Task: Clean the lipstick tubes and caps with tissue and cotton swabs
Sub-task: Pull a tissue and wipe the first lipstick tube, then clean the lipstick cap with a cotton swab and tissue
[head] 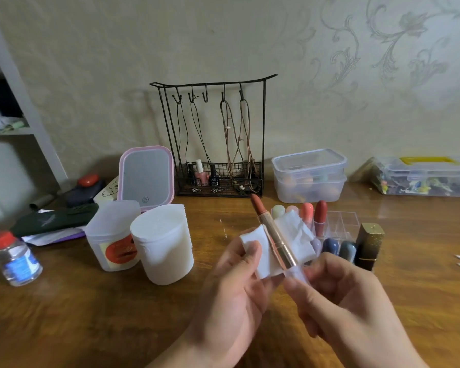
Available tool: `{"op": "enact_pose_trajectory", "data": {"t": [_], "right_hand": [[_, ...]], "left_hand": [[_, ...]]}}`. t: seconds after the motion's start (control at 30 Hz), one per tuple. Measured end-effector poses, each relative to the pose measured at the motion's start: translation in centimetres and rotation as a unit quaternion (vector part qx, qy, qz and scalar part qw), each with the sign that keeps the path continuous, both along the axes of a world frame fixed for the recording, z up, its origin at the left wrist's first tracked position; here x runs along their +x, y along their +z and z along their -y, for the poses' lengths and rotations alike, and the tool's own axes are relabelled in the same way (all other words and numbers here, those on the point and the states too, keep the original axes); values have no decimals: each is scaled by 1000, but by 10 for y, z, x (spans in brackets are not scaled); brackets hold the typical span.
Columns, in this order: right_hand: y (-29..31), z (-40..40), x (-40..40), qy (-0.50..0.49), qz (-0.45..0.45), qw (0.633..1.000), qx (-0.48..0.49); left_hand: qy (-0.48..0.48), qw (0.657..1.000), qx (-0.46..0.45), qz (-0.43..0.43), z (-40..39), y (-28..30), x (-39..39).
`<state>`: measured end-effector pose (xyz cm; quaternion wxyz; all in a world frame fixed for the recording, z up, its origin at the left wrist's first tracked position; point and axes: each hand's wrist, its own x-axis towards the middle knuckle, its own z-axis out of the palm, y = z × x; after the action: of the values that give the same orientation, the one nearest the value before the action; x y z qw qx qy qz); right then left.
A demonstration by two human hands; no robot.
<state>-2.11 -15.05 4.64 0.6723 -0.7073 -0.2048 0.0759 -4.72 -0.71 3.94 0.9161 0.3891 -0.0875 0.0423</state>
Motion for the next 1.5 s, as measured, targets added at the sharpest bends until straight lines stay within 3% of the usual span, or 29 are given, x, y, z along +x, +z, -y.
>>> {"op": "enact_pose_trajectory", "data": {"t": [0.1,0.2,0.33,0.43,0.53,0.6,0.63,0.7,0.77,0.9,0.97,1.07,1.17,1.2,1.4,1.5], "right_hand": [[2,-1,2,49,-71,996,31],[0,-2,2,76,-84,993,20],[3,-1,1,81,-59,993,59],[4,-5,-1,89,-85,989,80],[2,-6,-3,69,-69,994,52],[4,-3,-4,66,-22,997,-24],[5,1,-4,61,40,991,-112],[12,13,-4,36,163,933,-319],[29,32,-3,6,219,894,-392],[61,87,9,-12,202,949,-240],[56,119,29,-85,179,951,-236],[28,176,77,-276,158,901,-294],[4,220,104,-405,115,790,-444],[-2,228,108,-421,106,769,-469],[-28,232,124,-378,78,727,-568],[-30,233,123,-392,66,749,-531]], "left_hand": [[13,1000,-5,-22,-5,-1,1],[28,999,-13,-38,-9,0,3],[102,990,64,-68,-3,0,2],[70,985,146,-50,5,-3,-2],[52,986,147,-62,10,-5,-6],[64,982,160,-72,11,-4,-7],[75,980,166,-80,11,-4,-7],[89,977,171,-90,11,-5,-9],[91,978,167,-86,11,-4,-11],[85,973,197,-82,13,-7,-10],[50,973,217,-56,15,-8,-8],[-29,952,304,-25,20,-12,-4],[-81,923,376,-32,28,-17,4],[-92,912,397,-36,33,-17,7],[-103,897,426,-57,70,-16,23],[-104,903,411,-70,79,-18,24]]}}
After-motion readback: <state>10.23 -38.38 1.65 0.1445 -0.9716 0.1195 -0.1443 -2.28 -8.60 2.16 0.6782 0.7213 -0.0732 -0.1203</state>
